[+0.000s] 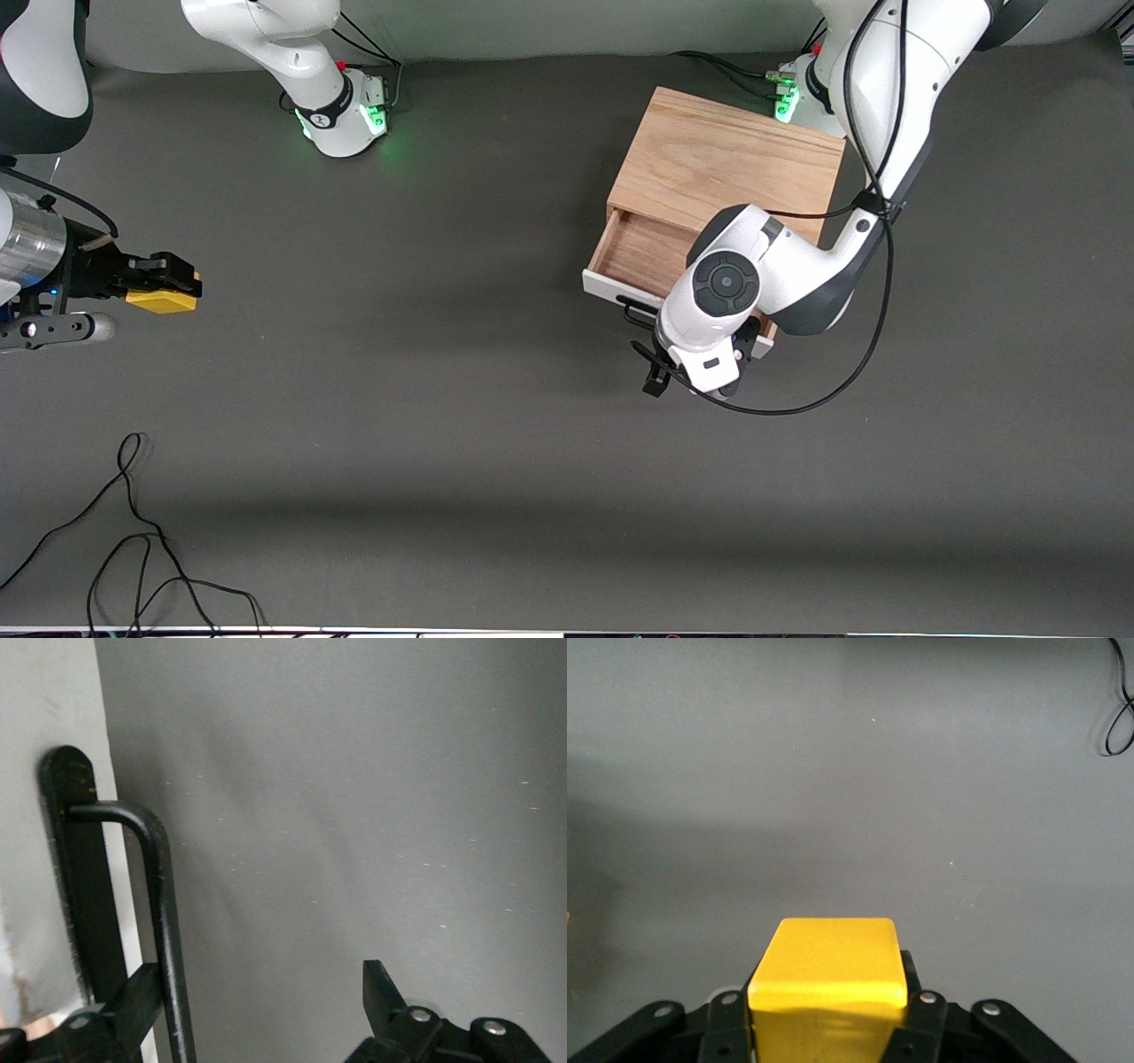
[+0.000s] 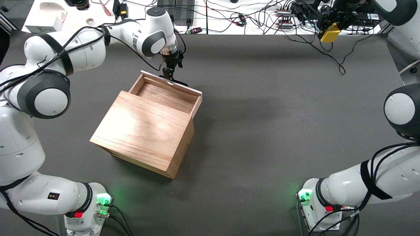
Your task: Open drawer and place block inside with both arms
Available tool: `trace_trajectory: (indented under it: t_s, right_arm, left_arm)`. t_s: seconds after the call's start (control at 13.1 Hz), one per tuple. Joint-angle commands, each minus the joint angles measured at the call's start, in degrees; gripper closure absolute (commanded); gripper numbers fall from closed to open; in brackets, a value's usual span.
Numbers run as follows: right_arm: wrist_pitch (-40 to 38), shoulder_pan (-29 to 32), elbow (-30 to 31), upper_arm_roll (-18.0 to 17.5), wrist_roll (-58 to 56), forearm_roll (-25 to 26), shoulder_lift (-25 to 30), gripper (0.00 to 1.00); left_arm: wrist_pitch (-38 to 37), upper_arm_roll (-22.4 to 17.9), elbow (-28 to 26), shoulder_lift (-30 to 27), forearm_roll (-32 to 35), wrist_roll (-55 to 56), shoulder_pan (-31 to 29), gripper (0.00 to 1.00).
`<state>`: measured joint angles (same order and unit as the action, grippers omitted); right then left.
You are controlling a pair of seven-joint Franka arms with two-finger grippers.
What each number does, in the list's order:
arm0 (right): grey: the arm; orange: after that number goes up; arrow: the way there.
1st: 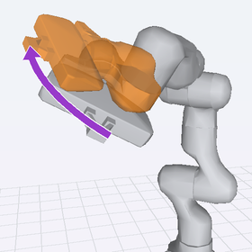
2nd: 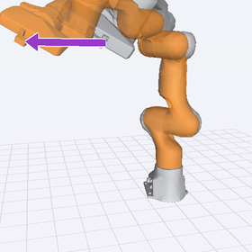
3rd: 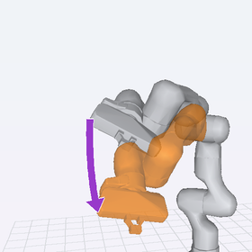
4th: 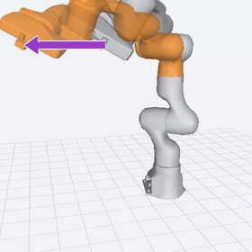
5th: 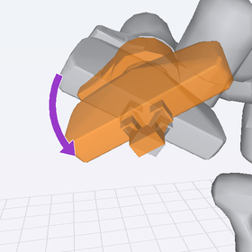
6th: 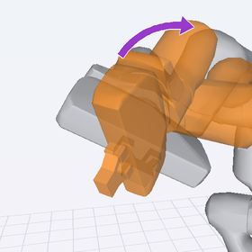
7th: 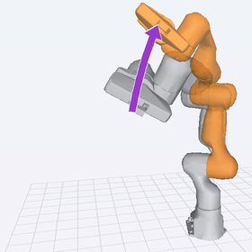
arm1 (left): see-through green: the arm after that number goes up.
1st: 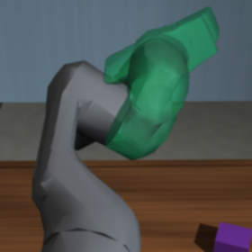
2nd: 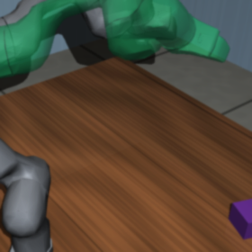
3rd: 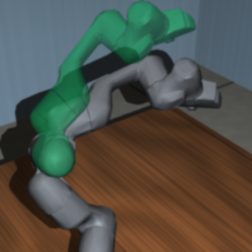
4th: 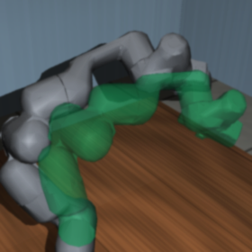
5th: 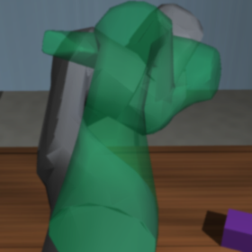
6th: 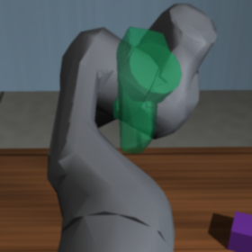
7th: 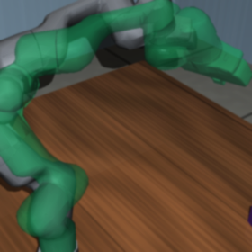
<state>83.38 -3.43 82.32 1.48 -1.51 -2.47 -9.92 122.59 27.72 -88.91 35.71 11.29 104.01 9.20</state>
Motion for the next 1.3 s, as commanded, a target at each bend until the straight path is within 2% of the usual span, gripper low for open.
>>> trace_trajectory:
  t_s: [0.0, 0.31, 0.54, 0.69, 0.92, 1.23]
  right_arm:
    - [-0.76, -1.05, -1.2, 0.37, -0.42, -1.13, -0.28, 1.0]
    - [-0.85, -2.36, -1.28, 0.37, -0.16, -1.13, -0.28, 1.0]
    - [-0.67, -5.43, -1.55, 0.37, 5.88, -1.13, -0.36, 1.0]
    - [-0.23, -8.95, -1.63, 0.37, 10.89, -1.05, -0.45, 1.0]
    - [-0.06, -14.13, -3.03, 0.37, 19.24, -1.05, -2.12, 1.0]
    - [-0.06, -21.25, -10.67, 0.28, 33.12, -1.13, -9.05, 1.0]
  left_arm:
    - [1.94, -1.0, 3.13, 1.2, 1.28, 1.72, 1.52, 0.0]
    - [1.95, -1.0, 3.22, 0.76, 1.37, 1.64, 1.43, 0.0]
    - [-2.59, -1.0, 6.99, -1.69, 4.77, 0.32, 0.12, 0.0]
    - [-9.54, -0.65, 8.22, -5.81, 4.98, -9.64, -1.55, 0.0]
    - [-19.02, -0.39, 8.14, -12.92, -1.95, -23.45, -7.78, 0.0]
    - [-32.3, -0.56, 7.88, -20.49, -8.47, -50.51, -16.74, 0.0]
